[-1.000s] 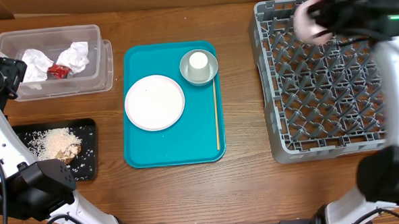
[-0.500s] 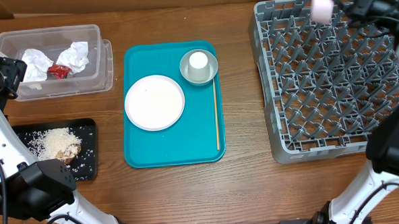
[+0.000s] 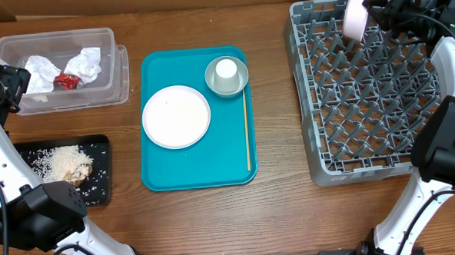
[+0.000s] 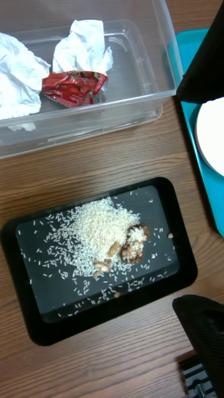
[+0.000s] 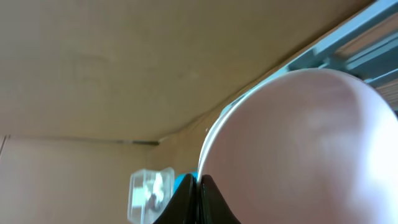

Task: Sort waste into correct bins and load items into the dishwasher
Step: 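Lift the small plate and carry it to the dish rack's top edge, then lower the small plate upright into the rack slots, then open the right gripper and move it back to the teal tray, then grasp the rim of the large white plate with the right gripper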

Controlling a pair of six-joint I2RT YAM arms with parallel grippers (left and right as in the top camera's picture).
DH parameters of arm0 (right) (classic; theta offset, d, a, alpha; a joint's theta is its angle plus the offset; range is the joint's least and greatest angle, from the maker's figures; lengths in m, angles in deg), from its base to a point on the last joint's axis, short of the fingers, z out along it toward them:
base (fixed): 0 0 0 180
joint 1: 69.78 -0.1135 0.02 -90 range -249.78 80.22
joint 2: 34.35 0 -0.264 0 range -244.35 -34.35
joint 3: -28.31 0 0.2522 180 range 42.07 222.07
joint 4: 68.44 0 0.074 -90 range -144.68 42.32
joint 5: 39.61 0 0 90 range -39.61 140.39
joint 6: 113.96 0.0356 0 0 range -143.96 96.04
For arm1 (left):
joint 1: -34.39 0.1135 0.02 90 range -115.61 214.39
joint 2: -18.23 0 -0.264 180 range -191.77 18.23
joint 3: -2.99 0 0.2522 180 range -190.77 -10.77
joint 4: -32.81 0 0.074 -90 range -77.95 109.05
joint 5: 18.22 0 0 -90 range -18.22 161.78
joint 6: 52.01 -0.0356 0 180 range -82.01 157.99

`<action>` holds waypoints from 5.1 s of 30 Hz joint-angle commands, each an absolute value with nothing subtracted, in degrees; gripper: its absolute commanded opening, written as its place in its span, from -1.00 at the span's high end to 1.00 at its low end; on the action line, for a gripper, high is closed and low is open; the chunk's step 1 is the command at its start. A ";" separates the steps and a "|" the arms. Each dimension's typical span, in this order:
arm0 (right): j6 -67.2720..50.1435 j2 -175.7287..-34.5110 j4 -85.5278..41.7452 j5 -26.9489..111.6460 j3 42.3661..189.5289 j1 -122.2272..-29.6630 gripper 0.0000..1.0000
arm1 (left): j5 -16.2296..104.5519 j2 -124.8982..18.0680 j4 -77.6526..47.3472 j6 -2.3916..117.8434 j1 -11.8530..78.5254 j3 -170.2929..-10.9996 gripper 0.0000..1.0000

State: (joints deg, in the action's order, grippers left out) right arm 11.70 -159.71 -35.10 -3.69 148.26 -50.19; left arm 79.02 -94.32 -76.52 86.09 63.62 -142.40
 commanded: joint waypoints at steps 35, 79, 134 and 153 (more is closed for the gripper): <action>18.04 -163.01 -37.62 -1.99 148.96 -46.71 0.92 | 78.98 -94.89 -76.47 86.85 63.23 -142.38 -1.00; -7.36 -151.90 -21.05 48.92 148.96 -56.74 0.92 | 78.98 -94.89 -76.47 86.85 63.23 -142.38 -1.00; -10.64 -145.92 -11.48 45.83 148.96 -102.67 -1.00 | 79.00 -94.89 -76.47 86.85 63.23 -142.38 -1.00; 8.94 -159.66 -4.31 54.93 148.85 -112.59 -0.34 | 78.98 -94.89 -76.47 86.85 63.23 -142.38 -1.00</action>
